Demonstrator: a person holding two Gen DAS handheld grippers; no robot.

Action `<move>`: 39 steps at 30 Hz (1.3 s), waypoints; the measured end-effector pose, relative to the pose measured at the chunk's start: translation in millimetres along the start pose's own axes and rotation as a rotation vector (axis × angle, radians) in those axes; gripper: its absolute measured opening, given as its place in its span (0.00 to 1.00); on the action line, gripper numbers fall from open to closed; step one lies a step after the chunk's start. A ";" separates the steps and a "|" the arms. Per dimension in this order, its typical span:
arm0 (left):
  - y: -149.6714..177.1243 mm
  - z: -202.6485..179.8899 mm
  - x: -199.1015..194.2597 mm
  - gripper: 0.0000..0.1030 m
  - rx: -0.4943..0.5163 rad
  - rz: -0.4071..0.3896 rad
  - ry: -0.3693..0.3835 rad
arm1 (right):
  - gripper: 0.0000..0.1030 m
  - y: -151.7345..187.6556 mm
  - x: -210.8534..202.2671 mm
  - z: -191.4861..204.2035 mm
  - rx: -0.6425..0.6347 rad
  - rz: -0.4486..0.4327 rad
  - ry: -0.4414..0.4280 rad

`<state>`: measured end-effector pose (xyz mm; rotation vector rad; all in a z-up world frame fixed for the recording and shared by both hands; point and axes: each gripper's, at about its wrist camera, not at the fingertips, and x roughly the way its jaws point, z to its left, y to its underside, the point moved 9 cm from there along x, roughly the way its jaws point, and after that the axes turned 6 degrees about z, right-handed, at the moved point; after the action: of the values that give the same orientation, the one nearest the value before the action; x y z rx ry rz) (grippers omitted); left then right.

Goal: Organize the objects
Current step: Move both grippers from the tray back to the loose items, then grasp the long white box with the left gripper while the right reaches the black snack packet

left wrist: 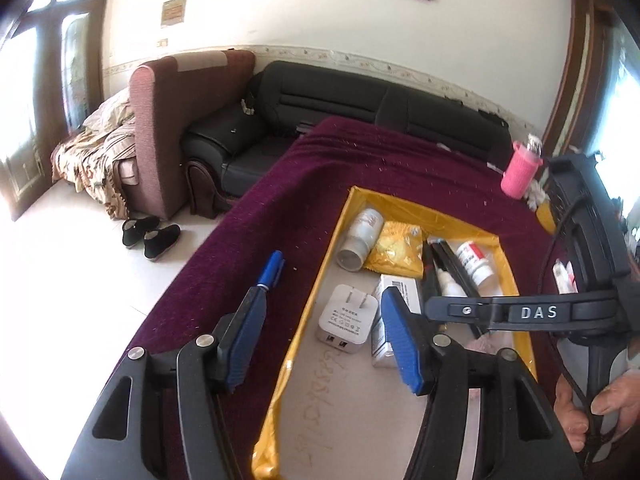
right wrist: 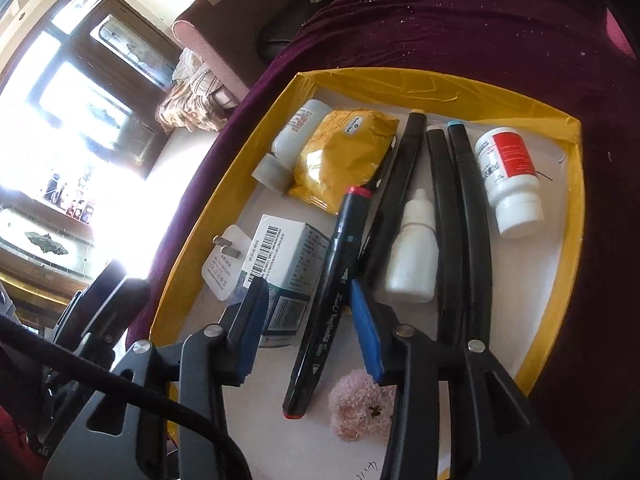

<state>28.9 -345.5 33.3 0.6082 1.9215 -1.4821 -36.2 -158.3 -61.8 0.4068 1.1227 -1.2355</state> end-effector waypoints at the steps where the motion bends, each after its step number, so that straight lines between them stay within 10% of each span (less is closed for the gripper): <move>1: -2.0 4.9 -5.9 0.53 -0.024 -0.018 0.003 | 0.40 -1.6 -8.4 3.9 -0.010 -0.021 0.004; 6: -9.1 13.4 -37.6 0.54 -0.095 -0.108 0.049 | 0.45 -10.4 -83.2 30.4 -0.089 -0.212 0.028; 14: -11.1 -55.7 -61.0 0.66 0.033 -0.164 0.140 | 0.86 24.2 -239.0 -15.6 -0.259 -0.674 0.392; 19: -0.9 -122.8 -53.8 0.66 0.114 -0.089 0.209 | 1.00 59.5 -248.5 -133.5 0.026 -0.516 0.363; 26: 20.5 -223.7 -34.5 0.66 0.264 0.021 0.236 | 1.00 77.5 -287.0 -256.7 0.296 -0.582 0.427; 39: 34.7 -398.6 94.4 0.65 0.390 0.231 0.297 | 1.00 107.6 -314.3 -371.0 0.511 -0.774 0.450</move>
<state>-92.2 46.7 9.7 1.2439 1.7023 -1.6980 -81.8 333.2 4.5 0.6915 1.3971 -2.2110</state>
